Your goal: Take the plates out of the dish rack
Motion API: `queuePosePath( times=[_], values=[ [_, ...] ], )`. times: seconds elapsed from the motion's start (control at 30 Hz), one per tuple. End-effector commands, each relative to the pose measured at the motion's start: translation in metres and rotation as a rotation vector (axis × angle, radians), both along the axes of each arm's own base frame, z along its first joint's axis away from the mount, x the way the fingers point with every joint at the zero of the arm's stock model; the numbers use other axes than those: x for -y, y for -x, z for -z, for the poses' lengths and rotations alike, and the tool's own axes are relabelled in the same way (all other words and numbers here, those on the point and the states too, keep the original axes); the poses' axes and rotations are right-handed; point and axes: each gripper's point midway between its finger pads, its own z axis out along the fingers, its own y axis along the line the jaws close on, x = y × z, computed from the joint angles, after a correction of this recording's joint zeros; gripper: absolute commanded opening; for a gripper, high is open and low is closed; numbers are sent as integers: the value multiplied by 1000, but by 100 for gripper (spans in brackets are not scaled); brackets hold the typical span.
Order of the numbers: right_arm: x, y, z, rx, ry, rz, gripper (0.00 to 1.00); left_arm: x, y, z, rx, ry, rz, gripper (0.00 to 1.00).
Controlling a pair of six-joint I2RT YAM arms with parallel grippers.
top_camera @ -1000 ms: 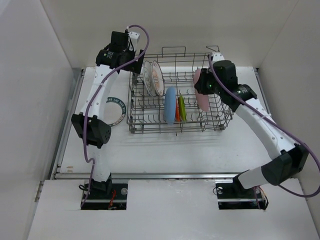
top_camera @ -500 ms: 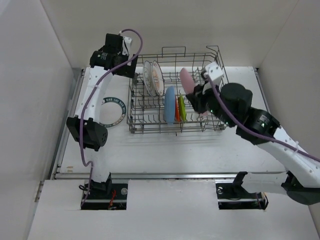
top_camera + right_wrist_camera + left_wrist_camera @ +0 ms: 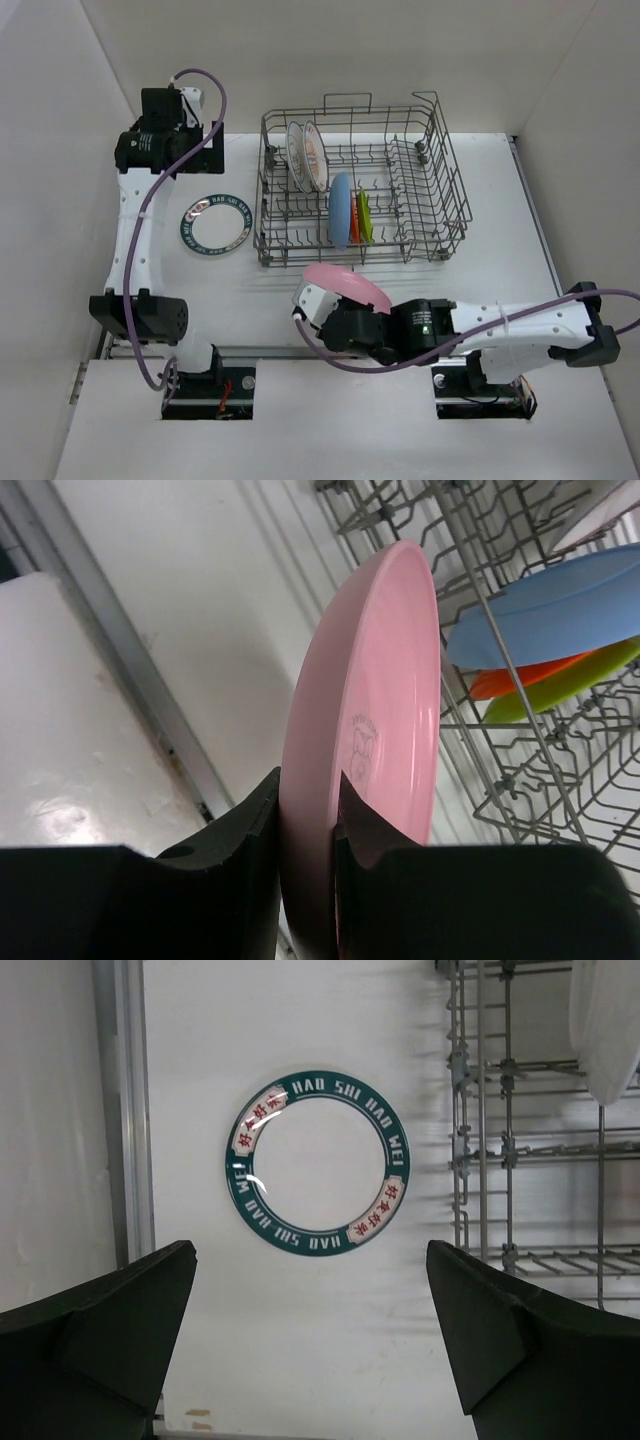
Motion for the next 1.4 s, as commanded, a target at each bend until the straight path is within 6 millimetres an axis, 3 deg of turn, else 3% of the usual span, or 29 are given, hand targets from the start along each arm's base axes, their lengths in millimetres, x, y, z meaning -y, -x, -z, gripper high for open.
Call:
queuePosePath(
  times=[0.0, 0.17, 0.57, 0.6, 0.67, 0.7, 0.8, 0.93, 1.07, 1.13, 1.2, 1.27, 1.37],
  values=[
    [5, -22, -18, 124, -102, 115, 0, 5, 15, -10, 45, 26, 16, 100],
    [-11, -23, 44, 134, 36, 122, 0, 6, 24, -8, 41, 32, 23, 100],
    [-41, -34, 151, 4, 169, 330, 1, 14, 29, -10, 48, 65, 47, 100],
    [-48, -39, 149, 4, 155, 354, 3, 14, 29, -14, 66, 65, 47, 100],
    [-52, -41, 165, -9, 183, 395, 14, 14, 29, -14, 66, 65, 47, 100],
    [-61, -36, 166, -49, 176, 384, 29, 14, 29, -14, 66, 65, 47, 100],
    [-68, -30, 175, -121, 171, 367, 55, 14, 31, -18, 76, 65, 48, 100],
    [-87, -21, 156, -194, 75, 327, 68, 14, 31, -14, 66, 65, 47, 100],
    [-95, -24, 117, -205, -7, 316, 81, 15, 31, -14, 66, 71, 54, 100],
    [-100, -22, 82, -223, -85, 289, 85, 17, 29, -15, 66, 78, 62, 100],
    [-106, -25, 30, -255, -213, 262, 88, 19, 30, -18, 68, 85, 71, 100],
    [-106, -27, -10, -274, -311, 234, 90, 25, 27, -17, 57, 100, 106, 100],
    [-86, -41, -78, -301, -490, 221, 91, 38, 24, -22, 39, 131, 187, 100]
  ],
)
